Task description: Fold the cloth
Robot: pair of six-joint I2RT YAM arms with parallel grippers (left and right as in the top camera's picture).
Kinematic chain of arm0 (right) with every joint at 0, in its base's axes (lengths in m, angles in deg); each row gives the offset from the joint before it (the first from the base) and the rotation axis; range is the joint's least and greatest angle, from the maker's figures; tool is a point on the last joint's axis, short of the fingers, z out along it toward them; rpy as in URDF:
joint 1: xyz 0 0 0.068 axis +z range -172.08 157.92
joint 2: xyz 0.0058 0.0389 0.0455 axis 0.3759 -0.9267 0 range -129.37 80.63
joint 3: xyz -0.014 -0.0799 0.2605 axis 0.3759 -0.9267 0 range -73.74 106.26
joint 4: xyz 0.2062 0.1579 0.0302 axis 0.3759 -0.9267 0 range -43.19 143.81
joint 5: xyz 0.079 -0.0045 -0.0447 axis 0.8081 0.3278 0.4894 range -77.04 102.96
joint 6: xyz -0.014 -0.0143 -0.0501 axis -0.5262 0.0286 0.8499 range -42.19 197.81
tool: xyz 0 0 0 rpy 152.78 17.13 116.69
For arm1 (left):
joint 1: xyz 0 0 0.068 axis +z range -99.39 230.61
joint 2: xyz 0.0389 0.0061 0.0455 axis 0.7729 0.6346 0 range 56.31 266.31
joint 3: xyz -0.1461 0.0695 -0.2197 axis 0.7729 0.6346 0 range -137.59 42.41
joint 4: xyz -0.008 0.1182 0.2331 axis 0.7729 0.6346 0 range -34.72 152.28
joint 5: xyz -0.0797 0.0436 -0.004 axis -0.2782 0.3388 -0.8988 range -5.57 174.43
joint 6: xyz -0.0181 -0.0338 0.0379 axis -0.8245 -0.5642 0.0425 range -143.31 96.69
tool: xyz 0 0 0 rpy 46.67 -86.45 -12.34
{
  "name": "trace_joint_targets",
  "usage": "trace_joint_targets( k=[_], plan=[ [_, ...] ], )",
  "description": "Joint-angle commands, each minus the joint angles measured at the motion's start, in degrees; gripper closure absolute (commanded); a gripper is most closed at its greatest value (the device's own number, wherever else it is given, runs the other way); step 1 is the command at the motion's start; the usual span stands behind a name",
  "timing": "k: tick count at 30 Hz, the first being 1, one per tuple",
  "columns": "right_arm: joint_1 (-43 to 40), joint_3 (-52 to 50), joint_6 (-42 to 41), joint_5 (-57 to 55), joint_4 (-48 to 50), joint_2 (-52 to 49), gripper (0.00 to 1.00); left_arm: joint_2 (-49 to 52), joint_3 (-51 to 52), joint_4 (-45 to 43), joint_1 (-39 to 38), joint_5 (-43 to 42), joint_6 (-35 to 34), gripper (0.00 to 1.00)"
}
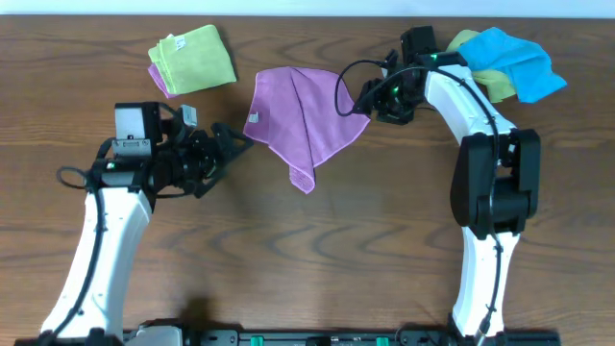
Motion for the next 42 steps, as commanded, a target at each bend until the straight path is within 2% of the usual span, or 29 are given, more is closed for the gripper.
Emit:
trace_joint_targets(
  k=[1, 7, 42],
  plan=[
    [-0.2, 0.2, -1.5, 0.6, -0.2, -2.1, 0.38, 1.4, -0.9, -0.7, -0.2, -3.3, -6.3, 0.05],
    [-0.2, 0.1, -1.7, 0.7, 0.5, -2.7, 0.44, 1.6, -0.9, -0.7, -0.3, -3.2, -6.4, 0.05],
    [1.5, -0.1, -3.6, 0.5, 2.9, -3.0, 0.5, 1.6, -0.9, -0.7, -0.3, -3.1, -6.4, 0.05]
  ],
)
